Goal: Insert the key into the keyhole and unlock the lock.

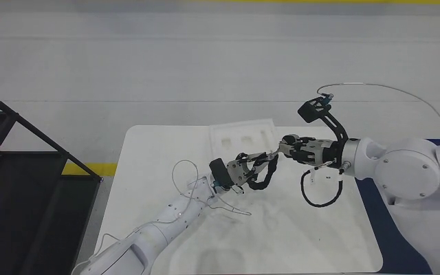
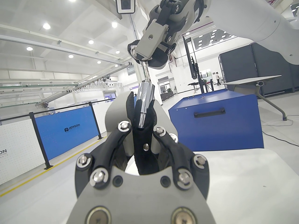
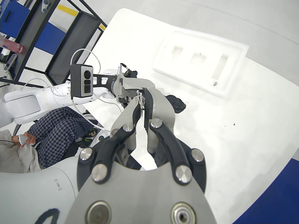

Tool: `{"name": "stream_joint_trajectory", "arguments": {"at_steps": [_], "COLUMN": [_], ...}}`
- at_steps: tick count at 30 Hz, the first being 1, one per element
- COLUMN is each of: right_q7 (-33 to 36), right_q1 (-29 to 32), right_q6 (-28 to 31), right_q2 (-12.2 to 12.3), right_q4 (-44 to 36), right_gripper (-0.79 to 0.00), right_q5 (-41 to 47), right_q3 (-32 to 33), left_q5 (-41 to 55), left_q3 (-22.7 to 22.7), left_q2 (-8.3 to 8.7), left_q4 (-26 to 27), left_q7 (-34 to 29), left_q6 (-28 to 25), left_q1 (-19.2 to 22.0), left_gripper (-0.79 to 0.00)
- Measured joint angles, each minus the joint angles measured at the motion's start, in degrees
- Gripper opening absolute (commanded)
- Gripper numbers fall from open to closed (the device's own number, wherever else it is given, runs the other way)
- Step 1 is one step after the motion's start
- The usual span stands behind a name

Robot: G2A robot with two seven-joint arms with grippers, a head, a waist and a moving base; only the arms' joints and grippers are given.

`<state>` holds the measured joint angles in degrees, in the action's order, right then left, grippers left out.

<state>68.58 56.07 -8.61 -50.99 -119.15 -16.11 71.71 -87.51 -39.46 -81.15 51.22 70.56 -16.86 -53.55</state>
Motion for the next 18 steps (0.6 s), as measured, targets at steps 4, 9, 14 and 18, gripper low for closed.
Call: {"name": "stream_joint_trajectory", "arguments": {"at_steps": [4,9,14,18], "right_q7": [-0.2,-0.4,-0.6,-0.8], "right_q1": [-0.4,-0.7,-1.0,-1.0], "right_q6": [0.0,-0.1,-0.4,-0.5], "right_q2": [0.0,-0.1,-0.1,-0.1], "right_q4": [0.3,0.6,0.7,0.8], "right_gripper": [-0.785,-0.785,-0.785,-0.785], "right_q5": [-0.1,-0.2,-0.4,-0.7], "right_q3": [-0.6,-1.3,-1.6,-1.6], "left_q5": [0.0,-0.2,-0.2,-0.3], "left_q3": [-0.1,-0.3,-0.5,-0.7], "left_q2": [-0.19,-0.43,-0.65,-0.80], "left_q4": [-0.2,-0.5,-0.7,-0.9], "left_q7": [0.2,0.3,0.4,0.5], "left_q6": [-0.3,-0.7,-1.0,-1.2], "left_q1": [0.0,0.0,-0.1,-0.2], "left_gripper": [-0.785,-0.785,-0.785,-0.785]}}
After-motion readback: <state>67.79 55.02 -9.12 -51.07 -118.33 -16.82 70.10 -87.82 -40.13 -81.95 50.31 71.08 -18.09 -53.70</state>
